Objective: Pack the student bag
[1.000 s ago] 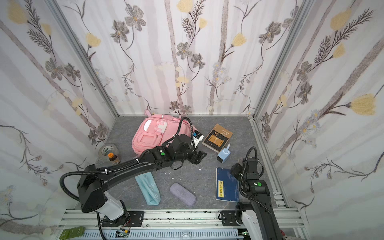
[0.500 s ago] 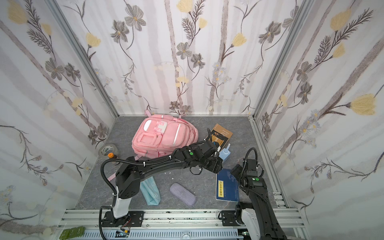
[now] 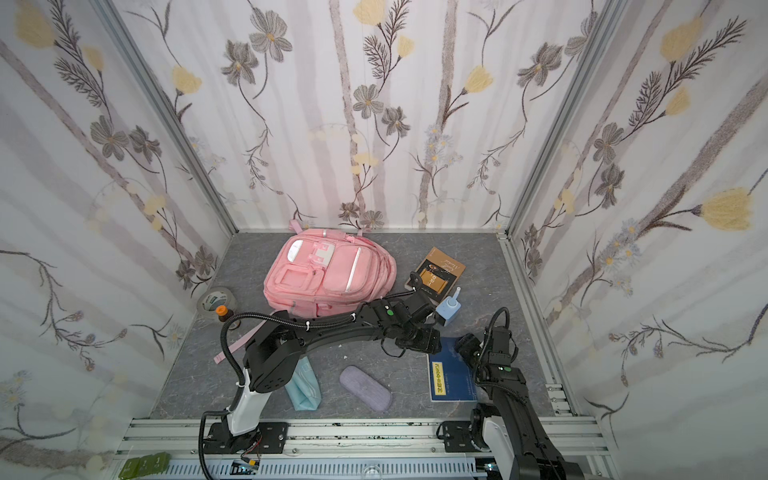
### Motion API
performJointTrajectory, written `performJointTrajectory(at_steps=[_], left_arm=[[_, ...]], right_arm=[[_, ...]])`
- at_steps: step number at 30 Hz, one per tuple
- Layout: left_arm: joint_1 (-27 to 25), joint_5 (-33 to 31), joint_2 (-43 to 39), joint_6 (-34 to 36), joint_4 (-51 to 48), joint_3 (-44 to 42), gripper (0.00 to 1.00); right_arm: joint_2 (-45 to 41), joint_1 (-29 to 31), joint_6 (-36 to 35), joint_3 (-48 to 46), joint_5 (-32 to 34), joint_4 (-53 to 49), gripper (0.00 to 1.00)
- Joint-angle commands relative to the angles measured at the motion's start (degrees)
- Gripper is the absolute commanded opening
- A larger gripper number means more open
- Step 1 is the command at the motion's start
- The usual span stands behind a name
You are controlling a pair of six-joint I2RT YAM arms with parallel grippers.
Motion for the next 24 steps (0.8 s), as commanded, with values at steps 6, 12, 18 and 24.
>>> performJointTrajectory(at_steps=[6, 12, 18, 24], left_arm=[[2.8, 0.6, 0.3, -5.3, -2.9, -1.1, 0.67], [3.5, 0.8, -1.1, -5.2, -6.7, -0.4, 0.66], [3.2, 1.1, -1.2, -3.0, -16.2, 2.2, 0.66], [3.0, 3.0, -2.5, -3.0, -19.9, 0.7, 0.66]], right_arm=[[-3.5, 0.6, 0.0, -3.9, -13.9, -10.2, 0.63], [-6.8, 0.7, -1.6, -3.2, -9.3, -16.2, 0.68], [-8.0, 0.7, -3.4, 2.5, -1.1, -24.3, 0.71], [-12.4, 0.8, -4.9, 3.6, 1.7, -29.3, 0.73]])
